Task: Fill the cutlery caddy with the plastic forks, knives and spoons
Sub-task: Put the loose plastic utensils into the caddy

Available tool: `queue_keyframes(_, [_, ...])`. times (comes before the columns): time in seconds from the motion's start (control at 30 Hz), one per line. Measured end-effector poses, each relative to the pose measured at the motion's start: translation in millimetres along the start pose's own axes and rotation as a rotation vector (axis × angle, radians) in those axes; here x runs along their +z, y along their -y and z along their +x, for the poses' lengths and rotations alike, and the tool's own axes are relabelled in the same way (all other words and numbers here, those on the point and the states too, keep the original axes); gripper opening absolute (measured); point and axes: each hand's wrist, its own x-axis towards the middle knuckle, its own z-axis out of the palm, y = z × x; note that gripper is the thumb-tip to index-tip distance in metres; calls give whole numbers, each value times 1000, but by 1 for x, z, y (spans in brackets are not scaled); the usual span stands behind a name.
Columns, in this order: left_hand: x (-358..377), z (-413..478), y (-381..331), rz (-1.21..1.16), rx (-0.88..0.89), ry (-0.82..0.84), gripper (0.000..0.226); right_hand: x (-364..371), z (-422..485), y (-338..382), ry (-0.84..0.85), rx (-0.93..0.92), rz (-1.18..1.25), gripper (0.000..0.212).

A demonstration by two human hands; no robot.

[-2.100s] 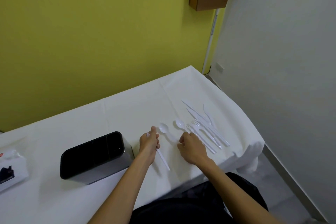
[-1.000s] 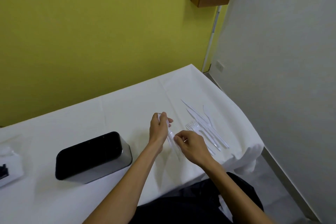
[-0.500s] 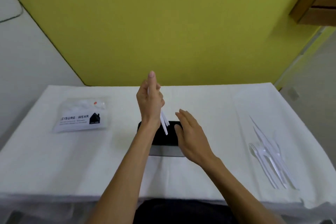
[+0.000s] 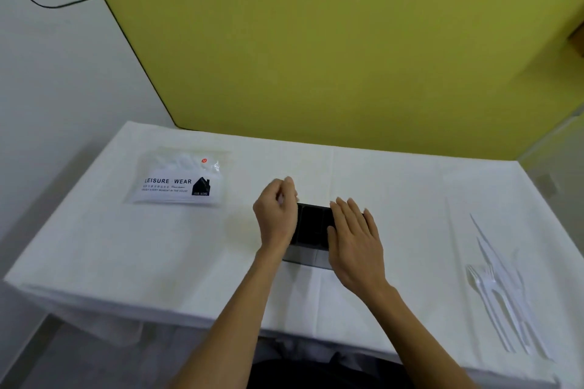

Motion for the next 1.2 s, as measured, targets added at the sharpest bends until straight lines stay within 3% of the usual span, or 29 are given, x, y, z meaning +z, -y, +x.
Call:
queue_keyframes(0.1, [-3,-5,11,196,197,74,35,1,1,0,-8,1,15,46])
queue_keyframes(0.23, [6,-13,1,407,394,18,30,0,1,-2,2,-4,126,49])
queue_keyframes(0.33, [33,-33,-22,381,514,45,28,-10,-11,-22,-44,98,293,49])
queue_keyframes(0.5, [90,-87,-39,228,604,355,31,-19,-57,-86,-75,352,316,42])
queue_keyframes(0.67, [138,-141,-26,163,385,783,24,-27,-123,-158,29,744,118,39])
queue_keyframes(0.8, [168,-171,-8,219,122,992,23,-29,-159,-189,74,923,16,27])
queue_keyframes(0.93, [180,-182,9,328,-36,1091,25,-27,-160,-189,-66,1043,228,20])
queue_keyframes(1.03, [186,-183,10,359,-133,1101,26,-28,-158,-194,-3,1047,197,7])
queue_keyframes(1.2, [199,-183,8,345,-322,1089,24,-30,-155,-192,64,969,20,15])
